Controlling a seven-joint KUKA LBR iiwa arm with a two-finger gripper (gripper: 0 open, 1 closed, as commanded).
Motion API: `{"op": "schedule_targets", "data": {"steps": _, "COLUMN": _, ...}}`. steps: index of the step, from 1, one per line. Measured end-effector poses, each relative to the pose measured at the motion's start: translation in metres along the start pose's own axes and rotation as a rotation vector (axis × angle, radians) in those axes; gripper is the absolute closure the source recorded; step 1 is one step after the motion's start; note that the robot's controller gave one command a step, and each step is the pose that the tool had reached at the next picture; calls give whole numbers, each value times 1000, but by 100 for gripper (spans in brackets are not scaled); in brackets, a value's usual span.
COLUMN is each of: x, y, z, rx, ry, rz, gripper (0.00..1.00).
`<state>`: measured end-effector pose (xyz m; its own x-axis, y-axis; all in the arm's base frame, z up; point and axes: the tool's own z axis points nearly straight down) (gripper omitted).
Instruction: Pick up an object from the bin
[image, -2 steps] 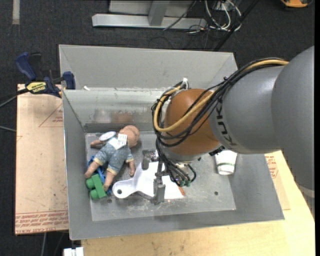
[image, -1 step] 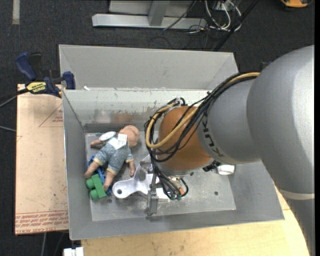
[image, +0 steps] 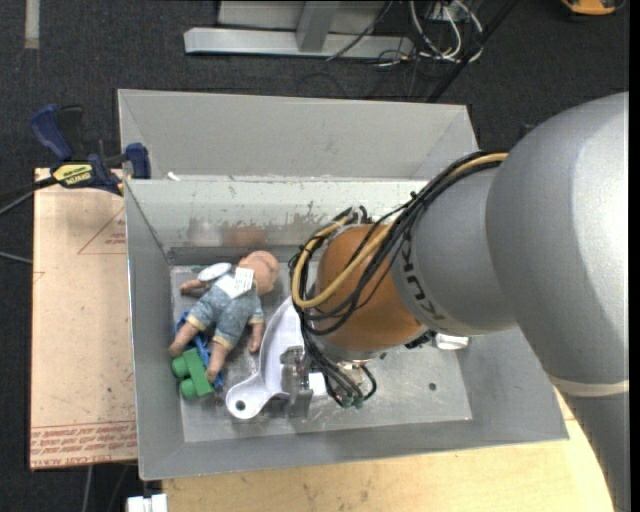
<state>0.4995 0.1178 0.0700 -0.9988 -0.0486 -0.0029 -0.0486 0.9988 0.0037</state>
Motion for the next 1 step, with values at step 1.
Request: {"op": "schedule_targets", "data": {"steps": 1, "x": 0, "y": 0, "z": 0, "rx": 0, "ry": 0, "rz": 0, "gripper": 100}}
